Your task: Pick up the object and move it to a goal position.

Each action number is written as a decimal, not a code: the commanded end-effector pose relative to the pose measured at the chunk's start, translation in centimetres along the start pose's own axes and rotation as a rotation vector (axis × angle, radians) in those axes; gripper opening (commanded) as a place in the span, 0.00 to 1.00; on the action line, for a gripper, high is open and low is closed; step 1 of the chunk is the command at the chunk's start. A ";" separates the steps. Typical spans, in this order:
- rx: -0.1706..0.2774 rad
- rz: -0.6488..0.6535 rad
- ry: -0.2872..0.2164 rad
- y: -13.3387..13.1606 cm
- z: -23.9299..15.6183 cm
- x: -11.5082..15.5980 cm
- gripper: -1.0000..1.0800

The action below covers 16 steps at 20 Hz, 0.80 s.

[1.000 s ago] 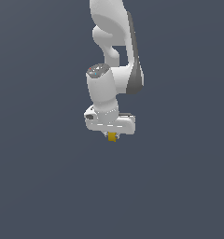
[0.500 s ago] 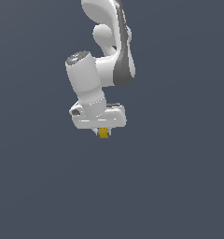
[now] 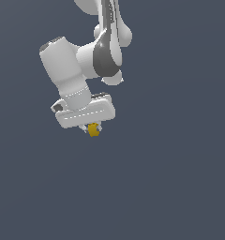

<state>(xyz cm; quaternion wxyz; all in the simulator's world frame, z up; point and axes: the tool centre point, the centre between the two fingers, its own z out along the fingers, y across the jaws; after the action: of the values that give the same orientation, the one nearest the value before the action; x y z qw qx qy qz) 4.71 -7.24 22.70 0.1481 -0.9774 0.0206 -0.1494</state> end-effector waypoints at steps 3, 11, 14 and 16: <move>0.042 -0.058 0.022 1.2 -2.3 1.3 0.00; 0.129 -0.175 0.065 3.8 -6.9 4.2 0.00; 0.163 -0.221 0.081 4.9 -8.7 5.3 0.00; 0.184 -0.250 0.091 5.6 -9.8 6.1 0.00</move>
<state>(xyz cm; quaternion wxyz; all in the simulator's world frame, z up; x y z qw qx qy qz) 7.32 -15.10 30.88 0.2100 -0.9508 -0.0958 -0.2064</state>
